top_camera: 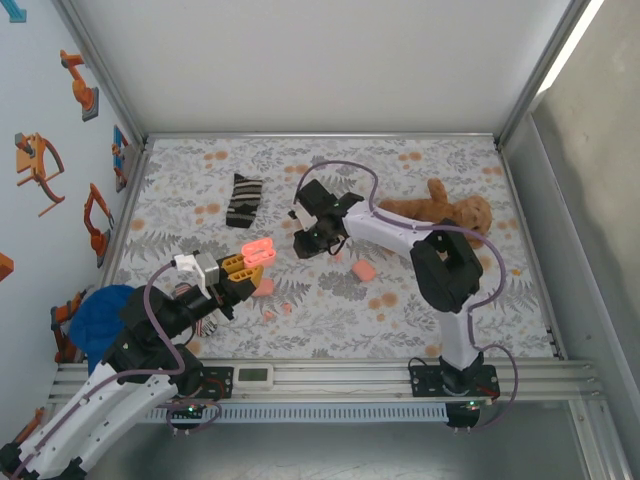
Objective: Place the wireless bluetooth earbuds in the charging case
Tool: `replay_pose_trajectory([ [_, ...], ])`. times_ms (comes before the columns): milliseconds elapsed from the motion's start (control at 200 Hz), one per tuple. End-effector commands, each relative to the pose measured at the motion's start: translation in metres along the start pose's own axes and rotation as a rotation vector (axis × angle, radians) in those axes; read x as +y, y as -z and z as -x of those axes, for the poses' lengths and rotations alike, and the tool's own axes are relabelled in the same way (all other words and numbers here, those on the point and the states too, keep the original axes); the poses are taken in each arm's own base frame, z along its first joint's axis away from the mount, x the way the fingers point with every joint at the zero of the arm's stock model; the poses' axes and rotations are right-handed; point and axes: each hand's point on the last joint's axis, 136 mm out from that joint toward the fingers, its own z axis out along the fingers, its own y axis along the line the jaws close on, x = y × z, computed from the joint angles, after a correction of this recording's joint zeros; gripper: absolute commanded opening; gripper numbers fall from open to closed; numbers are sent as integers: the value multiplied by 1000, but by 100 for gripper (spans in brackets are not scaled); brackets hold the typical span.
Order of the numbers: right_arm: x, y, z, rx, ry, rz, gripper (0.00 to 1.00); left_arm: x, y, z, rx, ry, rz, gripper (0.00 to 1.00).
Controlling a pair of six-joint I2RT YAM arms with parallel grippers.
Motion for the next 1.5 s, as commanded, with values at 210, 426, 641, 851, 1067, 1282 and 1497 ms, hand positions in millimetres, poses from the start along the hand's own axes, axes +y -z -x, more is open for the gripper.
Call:
replay_pose_trajectory([
  [210, 26, 85, 26, -223, 111, 8, 20, 7, -5, -6, -9, 28, 26, 0],
  [426, 42, 137, 36, -345, 197, 24, 20, 17, -16, -12, 7, 62, 68, 0],
  [641, 55, 184, 42, -473, 267, 35, 20, 21, -25, -17, 33, 90, 77, 0],
  [851, 70, 219, 43, -575, 339, 63, 20, 24, -31, -22, 51, 107, 83, 0],
  [1067, 93, 245, 44, -679, 396, 164, 20, 23, -40, -25, 58, 120, 66, 0],
  [1282, 111, 262, 40, -762, 450, 219, 20, 21, -51, -22, 54, 120, 39, 0],
  [1497, 129, 263, 33, -822, 507, 235, 20, 18, -62, -20, 57, 115, 8, 0],
])
